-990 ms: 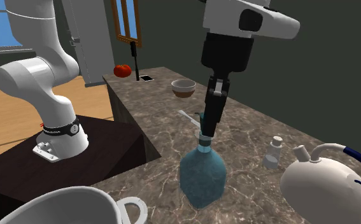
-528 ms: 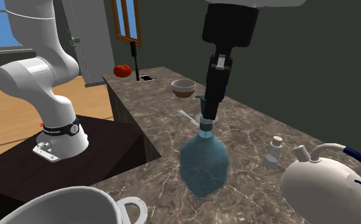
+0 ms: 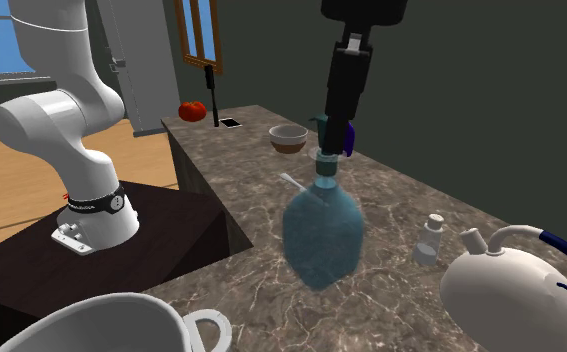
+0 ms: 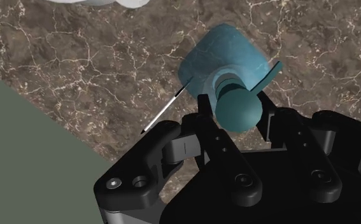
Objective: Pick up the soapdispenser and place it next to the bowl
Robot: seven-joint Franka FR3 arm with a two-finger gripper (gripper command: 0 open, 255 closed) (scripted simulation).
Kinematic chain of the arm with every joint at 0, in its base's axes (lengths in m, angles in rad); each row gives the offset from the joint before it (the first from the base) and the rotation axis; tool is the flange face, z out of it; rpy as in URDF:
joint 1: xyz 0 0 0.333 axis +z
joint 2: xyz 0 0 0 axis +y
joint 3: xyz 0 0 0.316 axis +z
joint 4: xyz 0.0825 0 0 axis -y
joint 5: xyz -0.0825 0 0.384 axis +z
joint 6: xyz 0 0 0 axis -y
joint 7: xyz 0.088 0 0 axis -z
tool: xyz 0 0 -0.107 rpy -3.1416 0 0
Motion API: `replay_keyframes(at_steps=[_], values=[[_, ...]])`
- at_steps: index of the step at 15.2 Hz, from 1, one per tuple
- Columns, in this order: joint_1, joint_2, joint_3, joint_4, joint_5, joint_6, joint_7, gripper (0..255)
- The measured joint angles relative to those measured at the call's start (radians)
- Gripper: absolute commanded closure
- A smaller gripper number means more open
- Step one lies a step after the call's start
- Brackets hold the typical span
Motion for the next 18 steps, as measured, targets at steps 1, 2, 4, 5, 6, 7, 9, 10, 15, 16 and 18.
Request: replay_keyframes(at_steps=[1, 2, 4, 5, 6, 7, 9, 10, 15, 16, 18], values=[[0.0, 0.001, 0.0, 0.014, 0.0, -0.013, -0.001, 255], [0.0, 0.003, 0.0, 0.024, 0.0, -0.022, -0.001, 255], [0.018, -0.043, 0.007, -0.031, -0.005, -0.014, 0.022, 255], [0.029, -0.069, 0.013, -0.064, -0.008, -0.008, 0.038, 255], [0.042, -0.09, 0.02, -0.088, -0.011, -0.006, 0.059, 255], [0.054, -0.121, 0.026, -0.131, -0.014, 0.005, 0.076, 255], [0.081, -0.167, 0.044, -0.195, -0.017, 0.019, 0.122, 255], [0.091, -0.198, 0.051, -0.236, -0.019, 0.028, 0.139, 255], [0.146, -0.308, 0.1, -0.373, -0.018, 0.048, 0.244, 255], [0.158, -0.328, 0.111, -0.398, -0.016, 0.051, 0.268, 255], [0.179, -0.359, 0.133, -0.428, -0.011, 0.047, 0.31, 255]])
